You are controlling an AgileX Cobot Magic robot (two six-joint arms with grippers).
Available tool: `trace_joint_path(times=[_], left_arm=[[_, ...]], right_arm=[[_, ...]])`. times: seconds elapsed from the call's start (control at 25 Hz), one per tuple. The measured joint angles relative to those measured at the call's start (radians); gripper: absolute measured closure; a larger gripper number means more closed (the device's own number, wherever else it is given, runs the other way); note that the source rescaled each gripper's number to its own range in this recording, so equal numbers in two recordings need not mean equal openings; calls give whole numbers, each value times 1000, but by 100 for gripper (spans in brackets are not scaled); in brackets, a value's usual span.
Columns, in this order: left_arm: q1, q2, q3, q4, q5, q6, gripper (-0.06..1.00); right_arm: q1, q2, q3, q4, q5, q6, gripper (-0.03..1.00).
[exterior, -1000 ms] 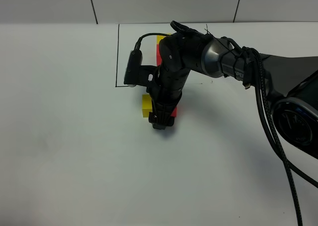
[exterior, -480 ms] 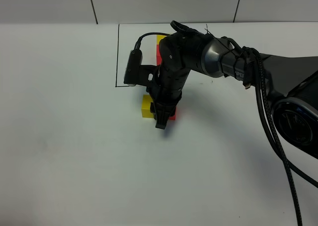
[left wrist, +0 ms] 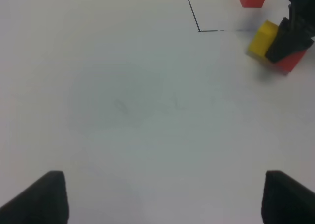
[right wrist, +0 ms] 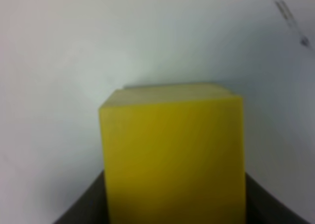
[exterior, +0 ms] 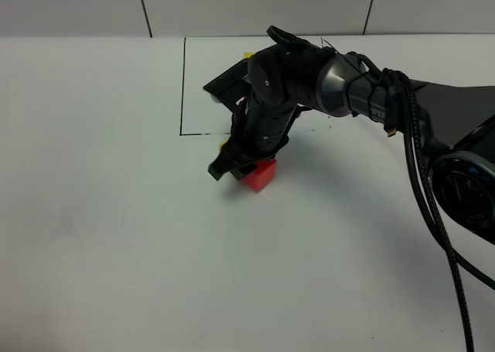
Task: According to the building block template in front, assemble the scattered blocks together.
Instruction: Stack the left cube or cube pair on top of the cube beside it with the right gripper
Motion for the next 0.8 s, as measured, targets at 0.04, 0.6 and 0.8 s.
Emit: trace_joint_path(times=[0.04, 0.6, 0.8], left_arm=[[0, 0, 0, 0, 0, 0, 24], [0, 0, 0, 0, 0, 0, 24], [0, 0, 0, 0, 0, 0, 24]], right_arm=[[0, -6, 0, 0, 11, 109, 95], [-1, -9, 1, -67, 157, 708, 95], [-1, -9, 10, -91, 140, 731, 95]])
